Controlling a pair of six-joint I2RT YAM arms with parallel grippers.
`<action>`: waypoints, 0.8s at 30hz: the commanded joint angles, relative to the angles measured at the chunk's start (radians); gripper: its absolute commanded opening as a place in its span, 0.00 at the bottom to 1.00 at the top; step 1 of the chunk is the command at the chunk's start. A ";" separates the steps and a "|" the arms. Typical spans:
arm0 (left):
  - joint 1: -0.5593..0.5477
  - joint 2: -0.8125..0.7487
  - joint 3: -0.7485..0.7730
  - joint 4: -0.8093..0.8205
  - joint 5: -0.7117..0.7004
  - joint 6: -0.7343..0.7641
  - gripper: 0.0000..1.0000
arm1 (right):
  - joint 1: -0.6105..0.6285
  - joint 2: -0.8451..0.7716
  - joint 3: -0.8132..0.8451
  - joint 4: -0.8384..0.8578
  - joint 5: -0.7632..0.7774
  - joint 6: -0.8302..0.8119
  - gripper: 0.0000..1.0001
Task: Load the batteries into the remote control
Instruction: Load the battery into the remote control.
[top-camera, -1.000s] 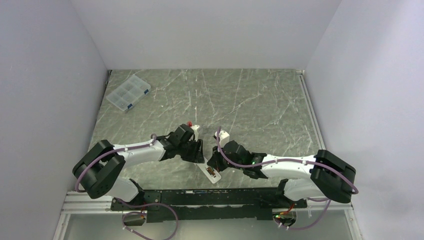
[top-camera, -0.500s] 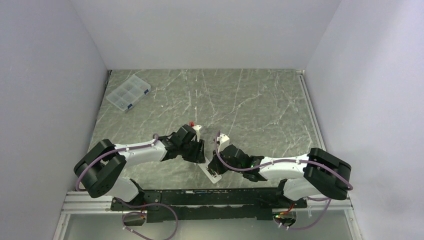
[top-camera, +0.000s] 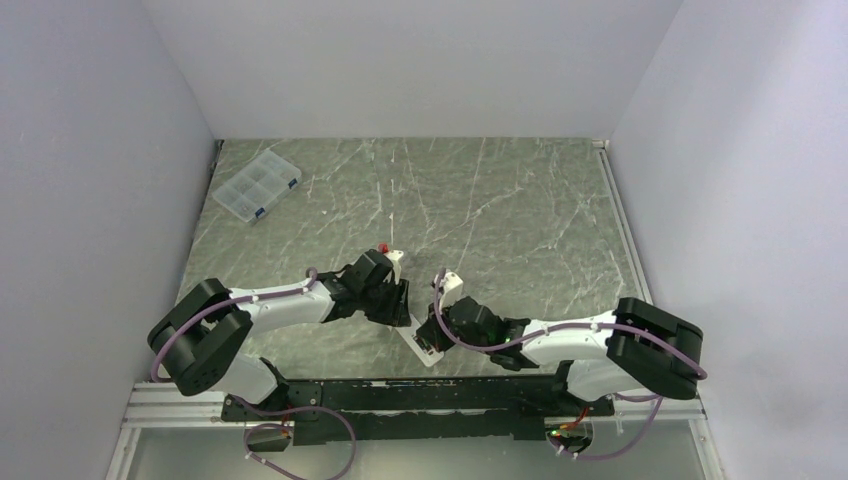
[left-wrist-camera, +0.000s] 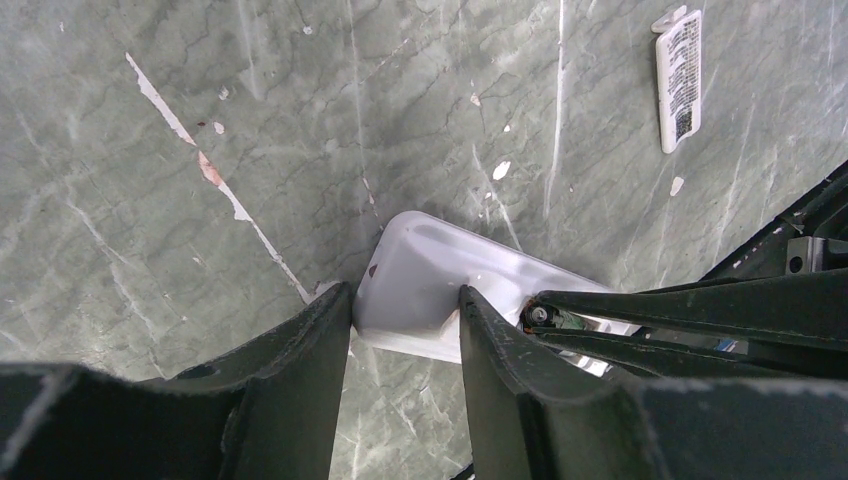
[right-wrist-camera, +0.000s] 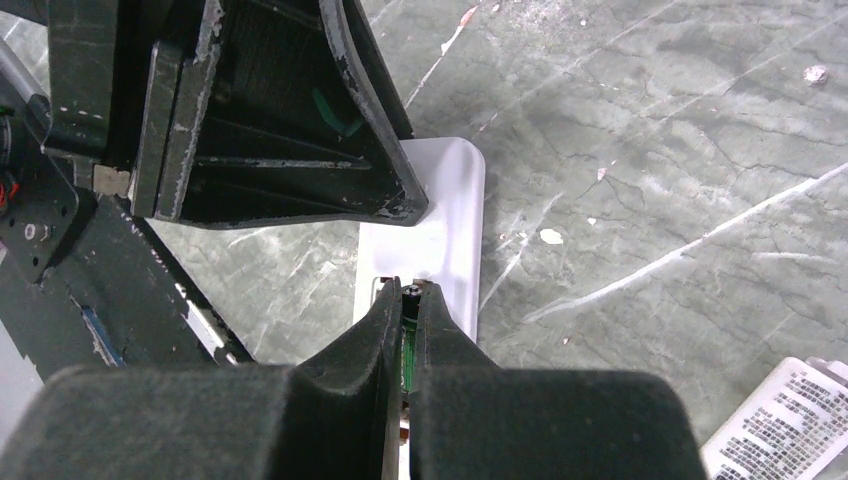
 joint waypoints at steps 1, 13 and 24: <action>-0.015 0.047 -0.022 -0.082 -0.075 0.026 0.46 | 0.011 -0.031 -0.031 0.085 0.059 -0.025 0.00; -0.016 0.044 -0.015 -0.088 -0.084 0.028 0.46 | 0.035 -0.036 -0.025 0.008 0.060 -0.089 0.00; -0.018 0.040 -0.017 -0.095 -0.088 0.032 0.45 | 0.051 0.007 -0.023 0.028 0.059 -0.078 0.05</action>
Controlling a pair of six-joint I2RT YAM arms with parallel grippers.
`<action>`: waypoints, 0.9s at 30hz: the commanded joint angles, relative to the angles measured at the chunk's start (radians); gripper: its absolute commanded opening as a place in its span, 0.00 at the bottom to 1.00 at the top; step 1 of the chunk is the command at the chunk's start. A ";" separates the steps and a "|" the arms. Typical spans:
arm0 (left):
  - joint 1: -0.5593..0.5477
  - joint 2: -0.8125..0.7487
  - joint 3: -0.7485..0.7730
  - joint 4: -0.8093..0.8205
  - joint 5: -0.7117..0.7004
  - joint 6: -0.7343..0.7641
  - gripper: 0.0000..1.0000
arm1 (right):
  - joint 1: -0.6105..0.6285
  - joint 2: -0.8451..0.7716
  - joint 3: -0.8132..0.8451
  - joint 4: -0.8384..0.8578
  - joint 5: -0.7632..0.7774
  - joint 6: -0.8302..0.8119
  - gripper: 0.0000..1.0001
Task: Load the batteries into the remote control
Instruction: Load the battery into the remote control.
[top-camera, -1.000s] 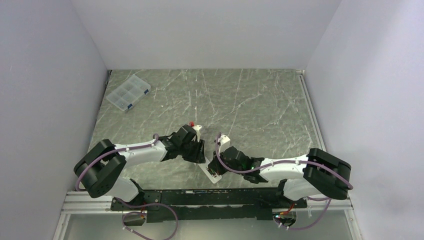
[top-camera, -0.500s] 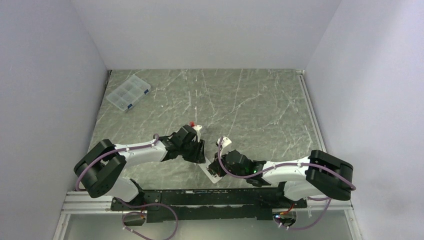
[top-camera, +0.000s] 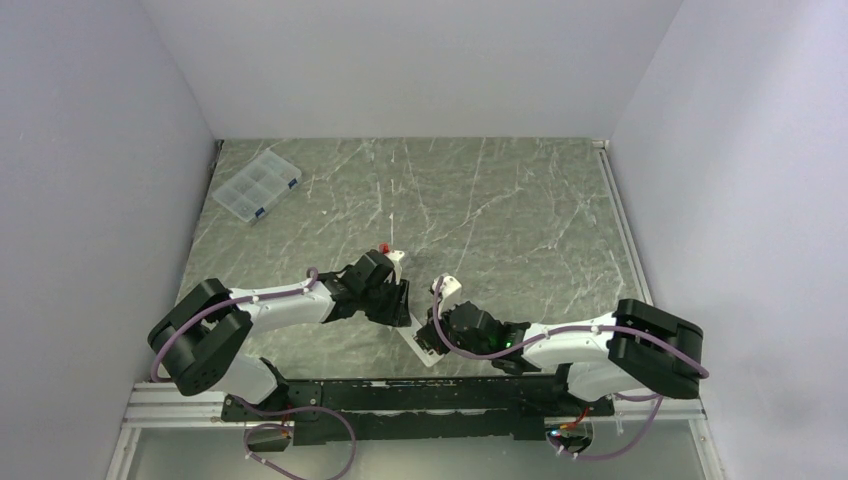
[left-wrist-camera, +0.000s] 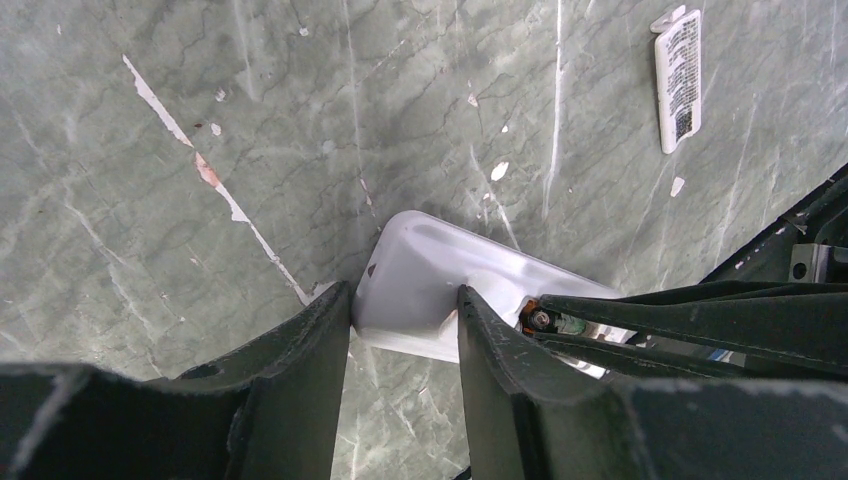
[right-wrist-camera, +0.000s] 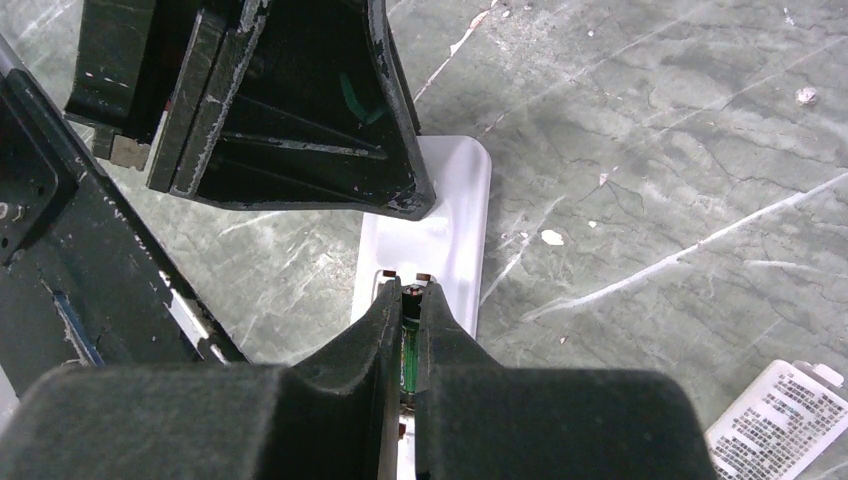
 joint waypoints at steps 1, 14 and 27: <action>-0.010 0.038 -0.020 -0.094 -0.079 0.031 0.45 | 0.010 0.019 0.007 -0.017 0.017 -0.017 0.04; -0.010 0.011 -0.024 -0.104 -0.096 0.031 0.45 | 0.043 0.032 0.016 -0.097 0.040 -0.013 0.00; -0.010 0.009 -0.029 -0.098 -0.096 0.029 0.44 | 0.097 0.081 0.034 -0.186 0.083 0.013 0.00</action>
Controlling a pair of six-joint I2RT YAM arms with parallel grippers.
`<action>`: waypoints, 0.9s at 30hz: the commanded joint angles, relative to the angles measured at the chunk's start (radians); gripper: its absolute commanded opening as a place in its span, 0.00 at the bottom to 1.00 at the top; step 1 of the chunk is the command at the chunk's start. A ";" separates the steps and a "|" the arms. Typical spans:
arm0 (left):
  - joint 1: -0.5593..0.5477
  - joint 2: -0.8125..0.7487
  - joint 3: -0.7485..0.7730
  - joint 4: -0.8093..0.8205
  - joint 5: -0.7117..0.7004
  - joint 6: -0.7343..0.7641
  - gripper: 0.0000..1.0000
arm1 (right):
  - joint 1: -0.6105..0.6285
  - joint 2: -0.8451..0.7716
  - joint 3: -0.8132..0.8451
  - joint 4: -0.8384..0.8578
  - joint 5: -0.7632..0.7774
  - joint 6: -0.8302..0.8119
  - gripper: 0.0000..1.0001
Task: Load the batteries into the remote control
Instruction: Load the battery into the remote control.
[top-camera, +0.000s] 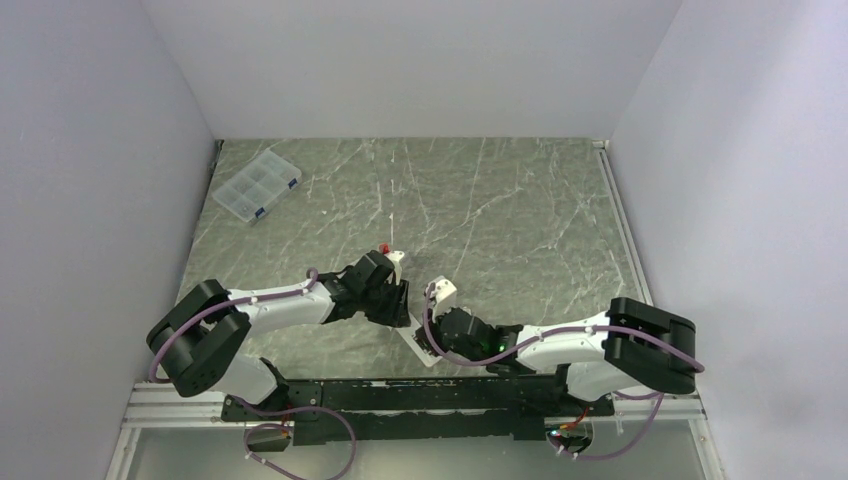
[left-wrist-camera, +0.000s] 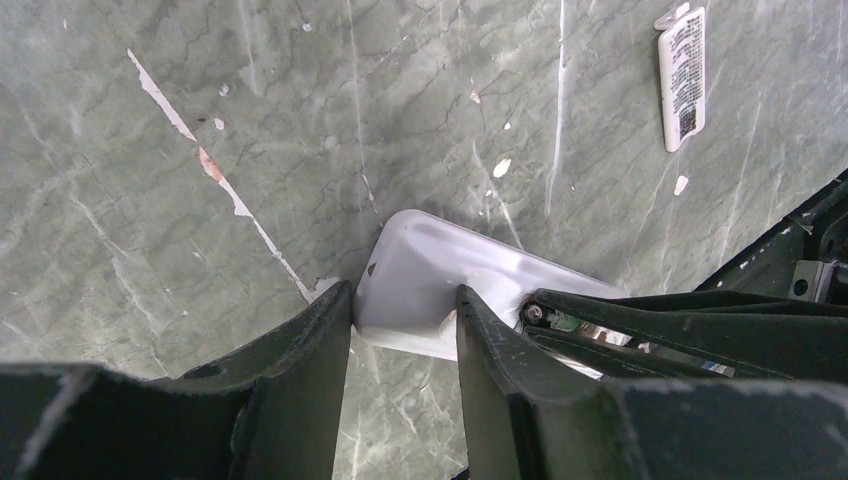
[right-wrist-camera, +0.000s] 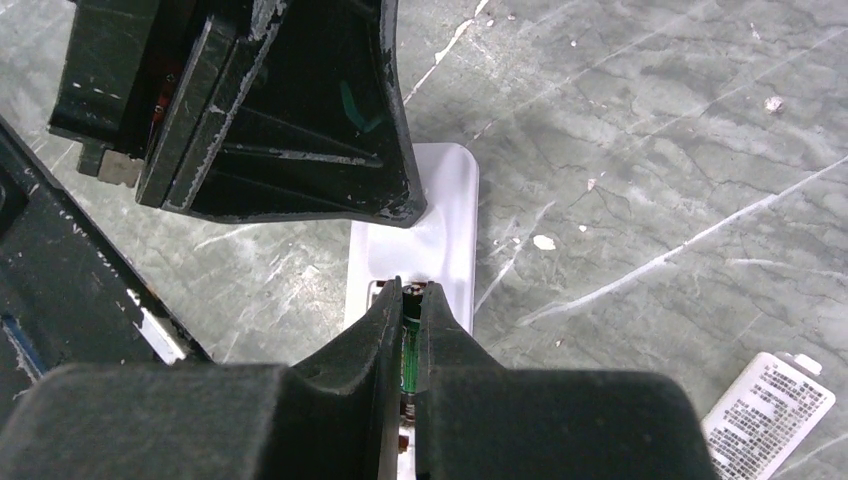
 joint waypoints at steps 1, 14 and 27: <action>-0.005 0.018 -0.029 -0.089 -0.082 0.030 0.44 | 0.030 0.059 -0.004 -0.142 -0.043 0.022 0.00; -0.005 0.009 -0.038 -0.085 -0.087 0.032 0.44 | 0.063 0.050 -0.002 -0.225 -0.044 0.085 0.00; -0.005 0.015 -0.033 -0.083 -0.090 0.033 0.43 | 0.087 0.027 0.025 -0.358 -0.069 0.125 0.00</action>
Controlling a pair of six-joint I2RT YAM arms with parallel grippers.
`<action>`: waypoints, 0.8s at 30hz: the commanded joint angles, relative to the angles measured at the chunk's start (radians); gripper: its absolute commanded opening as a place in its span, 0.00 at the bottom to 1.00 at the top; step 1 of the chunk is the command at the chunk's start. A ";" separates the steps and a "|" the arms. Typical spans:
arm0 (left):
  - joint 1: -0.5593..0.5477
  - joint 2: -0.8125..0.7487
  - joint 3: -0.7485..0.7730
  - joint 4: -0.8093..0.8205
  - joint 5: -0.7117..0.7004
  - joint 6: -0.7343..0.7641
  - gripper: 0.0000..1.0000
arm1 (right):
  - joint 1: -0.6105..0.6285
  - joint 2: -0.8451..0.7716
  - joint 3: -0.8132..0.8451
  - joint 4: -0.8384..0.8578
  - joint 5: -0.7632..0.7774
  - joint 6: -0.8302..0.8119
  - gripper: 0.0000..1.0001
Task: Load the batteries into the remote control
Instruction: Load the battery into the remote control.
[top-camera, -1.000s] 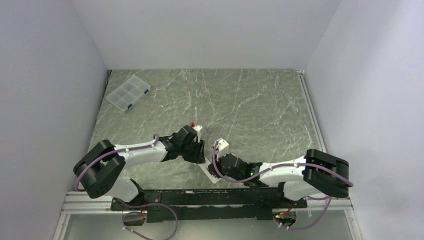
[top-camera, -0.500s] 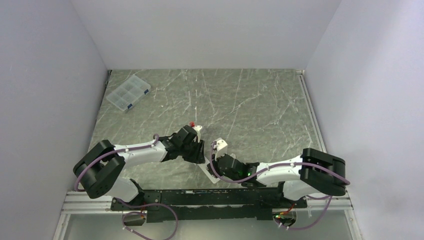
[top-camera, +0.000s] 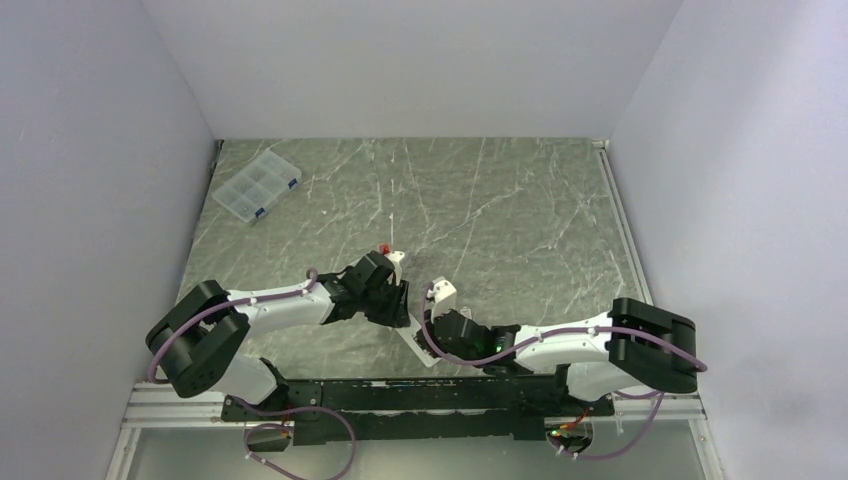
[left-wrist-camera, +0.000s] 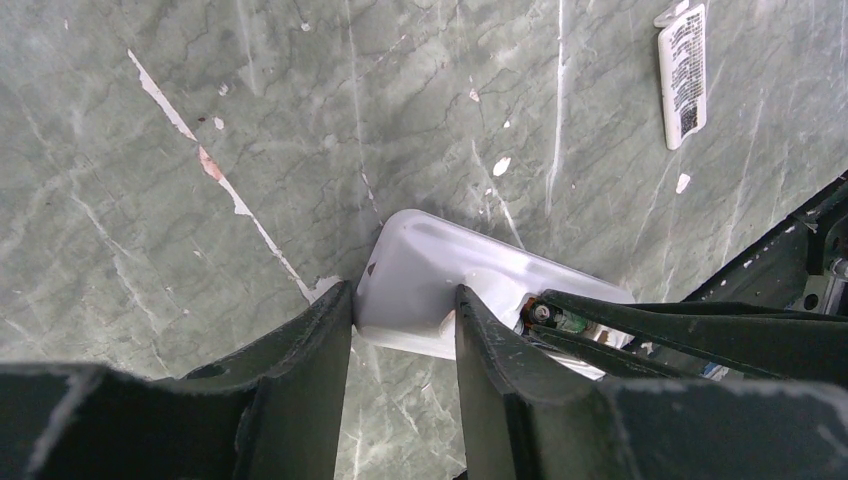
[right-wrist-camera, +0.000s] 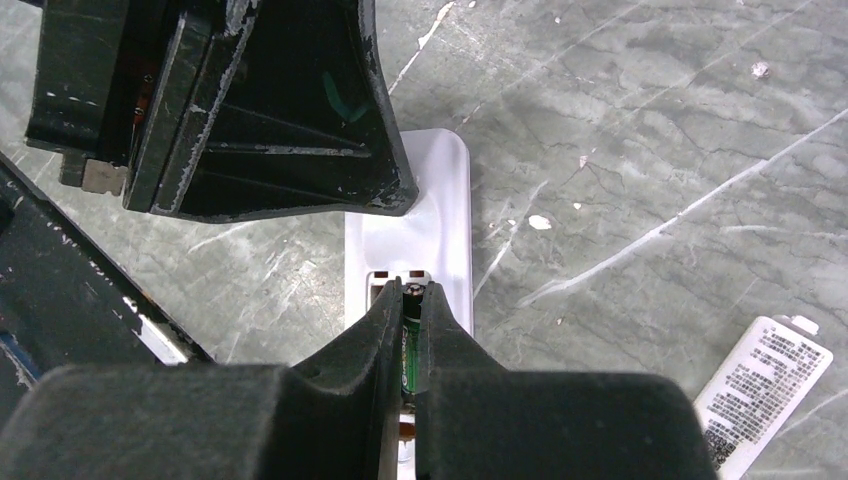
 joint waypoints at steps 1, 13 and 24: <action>-0.004 0.020 -0.031 -0.081 -0.084 0.029 0.43 | 0.050 0.028 -0.019 -0.248 -0.144 0.058 0.00; -0.004 0.011 -0.027 -0.087 -0.089 0.029 0.43 | 0.079 0.077 0.018 -0.320 -0.185 0.132 0.00; -0.004 0.012 -0.031 -0.081 -0.086 0.033 0.43 | 0.091 0.099 0.043 -0.352 -0.165 0.139 0.27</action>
